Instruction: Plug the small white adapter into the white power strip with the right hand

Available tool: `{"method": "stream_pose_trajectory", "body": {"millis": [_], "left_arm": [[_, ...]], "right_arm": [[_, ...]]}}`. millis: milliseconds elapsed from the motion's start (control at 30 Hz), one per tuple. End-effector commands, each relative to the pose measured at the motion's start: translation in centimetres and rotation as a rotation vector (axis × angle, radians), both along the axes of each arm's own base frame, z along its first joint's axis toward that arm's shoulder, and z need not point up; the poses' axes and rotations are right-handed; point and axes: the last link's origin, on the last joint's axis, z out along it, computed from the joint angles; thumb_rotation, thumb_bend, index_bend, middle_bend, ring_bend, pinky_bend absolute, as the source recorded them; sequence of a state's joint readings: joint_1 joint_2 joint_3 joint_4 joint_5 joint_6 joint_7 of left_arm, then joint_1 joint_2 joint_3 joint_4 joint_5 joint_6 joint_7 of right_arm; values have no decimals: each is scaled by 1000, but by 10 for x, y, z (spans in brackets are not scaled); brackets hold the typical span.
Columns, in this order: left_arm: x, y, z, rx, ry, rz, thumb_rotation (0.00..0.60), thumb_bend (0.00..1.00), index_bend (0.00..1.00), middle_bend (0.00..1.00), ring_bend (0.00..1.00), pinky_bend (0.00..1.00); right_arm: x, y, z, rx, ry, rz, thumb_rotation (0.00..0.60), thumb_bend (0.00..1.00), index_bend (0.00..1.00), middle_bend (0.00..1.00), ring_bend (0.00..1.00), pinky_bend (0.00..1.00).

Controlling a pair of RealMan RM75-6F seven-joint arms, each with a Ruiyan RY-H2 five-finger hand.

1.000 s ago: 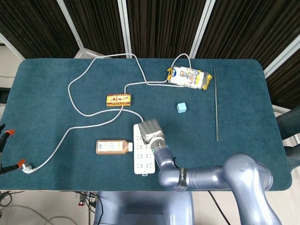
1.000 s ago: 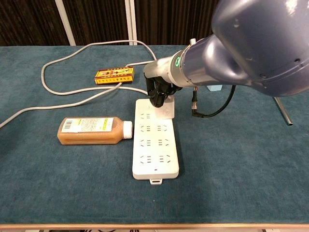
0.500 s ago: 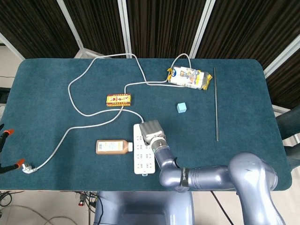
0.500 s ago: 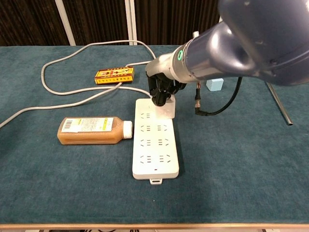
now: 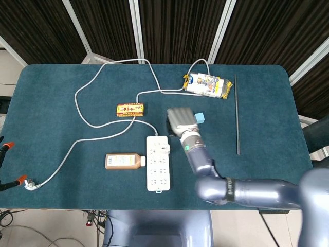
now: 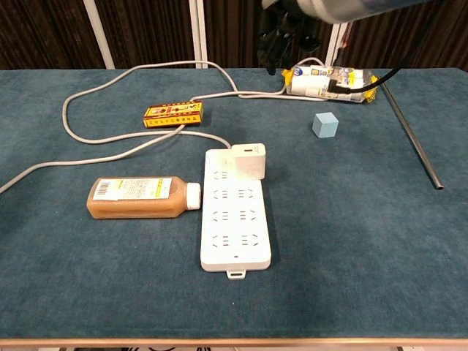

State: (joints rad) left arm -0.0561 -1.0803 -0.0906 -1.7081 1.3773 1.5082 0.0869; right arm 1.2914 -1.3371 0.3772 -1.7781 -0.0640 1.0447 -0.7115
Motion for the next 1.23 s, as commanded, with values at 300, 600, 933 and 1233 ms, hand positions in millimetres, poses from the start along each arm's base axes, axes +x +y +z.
{"method": "stream_pose_trajectory", "body": {"millis": [300, 600, 933, 1233], "left_arm": [[3, -2, -2, 5, 4, -11, 600, 92, 185, 0, 0, 0], [6, -1, -10, -13, 15, -35, 600, 92, 132, 0, 0, 0], [5, 3, -11, 22, 60, -73, 600, 92, 133, 0, 0, 0], [3, 4, -15, -2, 85, -104, 600, 92, 162, 0, 0, 0]], "right_arm": [[-144, 88, 85, -265, 22, 136, 600, 393, 142, 52, 53, 341], [-259, 185, 93, -466, 172, 176, 600, 391, 100, 39, 30, 322], [-304, 220, 90, -475, 288, 113, 600, 390, 100, 39, 29, 314], [-301, 219, 88, -468, 304, 118, 600, 390, 100, 39, 29, 314]]}}
